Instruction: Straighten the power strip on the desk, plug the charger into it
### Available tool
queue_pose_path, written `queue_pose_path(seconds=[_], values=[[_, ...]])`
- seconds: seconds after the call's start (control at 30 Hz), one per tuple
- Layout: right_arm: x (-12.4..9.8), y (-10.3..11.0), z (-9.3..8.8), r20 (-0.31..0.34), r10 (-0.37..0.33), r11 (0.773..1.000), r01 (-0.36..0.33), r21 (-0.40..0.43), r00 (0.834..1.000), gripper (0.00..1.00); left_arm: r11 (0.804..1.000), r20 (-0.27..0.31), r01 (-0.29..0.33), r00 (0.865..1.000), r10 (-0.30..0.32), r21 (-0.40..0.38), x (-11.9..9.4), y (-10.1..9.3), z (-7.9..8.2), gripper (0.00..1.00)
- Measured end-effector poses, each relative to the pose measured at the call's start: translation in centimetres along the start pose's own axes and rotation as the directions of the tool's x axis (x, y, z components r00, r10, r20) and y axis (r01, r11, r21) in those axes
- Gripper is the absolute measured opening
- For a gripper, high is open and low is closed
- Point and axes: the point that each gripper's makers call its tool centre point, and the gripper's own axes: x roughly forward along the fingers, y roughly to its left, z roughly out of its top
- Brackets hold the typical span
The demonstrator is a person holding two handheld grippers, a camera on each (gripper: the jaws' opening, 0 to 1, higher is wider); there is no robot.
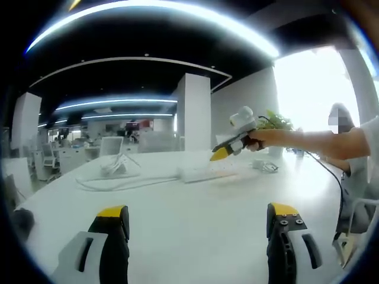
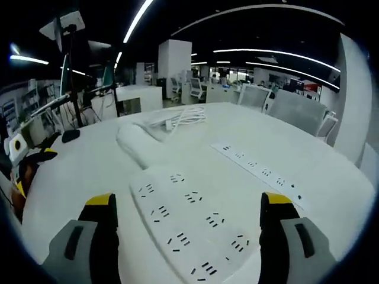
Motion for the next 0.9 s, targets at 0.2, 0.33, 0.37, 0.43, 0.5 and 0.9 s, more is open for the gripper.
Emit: queue_pose_path(seconds=[0.2, 0.33, 0.37, 0.43, 0.5, 0.9], values=[[-1.3, 0.8, 0.8, 0.024, -0.03, 0.999, 0.03, -0.015, 0.999, 1.0, 1.0, 0.0, 0.003, 1.0, -0.003, -0.001, 0.0, -0.1, 0.0, 0.99], [-2.0, 1.1, 1.3, 0.049, -0.039, 0.999, 0.041, -0.032, 0.998, 0.99, 1.0, -0.001, 0.004, 1.0, -0.004, -0.004, 0.0, -0.1, -0.1, 0.99], [-2.3, 1.1, 1.4, 0.055, -0.046, 0.999, 0.047, -0.027, 0.997, 0.99, 1.0, -0.001, 0.005, 1.0, -0.005, -0.004, 0.0, -0.1, -0.1, 0.99], [-2.8, 1.3, 1.6, 0.074, -0.045, 0.999, 0.047, -0.021, 0.996, 0.98, 1.0, 0.0, 0.007, 1.0, -0.007, -0.004, 0.1, -0.2, -0.1, 0.99], [-3.4, 1.7, 1.9, 0.099, -0.051, 0.998, 0.054, -0.02, 0.994, 0.98, 1.0, 0.0, 0.008, 1.0, -0.008, -0.004, 0.1, -0.2, -0.1, 0.99], [-6.8, 4.3, 3.3, 0.239, -0.057, 0.998, 0.058, 0.003, 0.969, 1.0, 1.0, 0.004, 0.013, 1.0, -0.013, -0.009, 0.0, -0.4, -0.1, 0.99]])
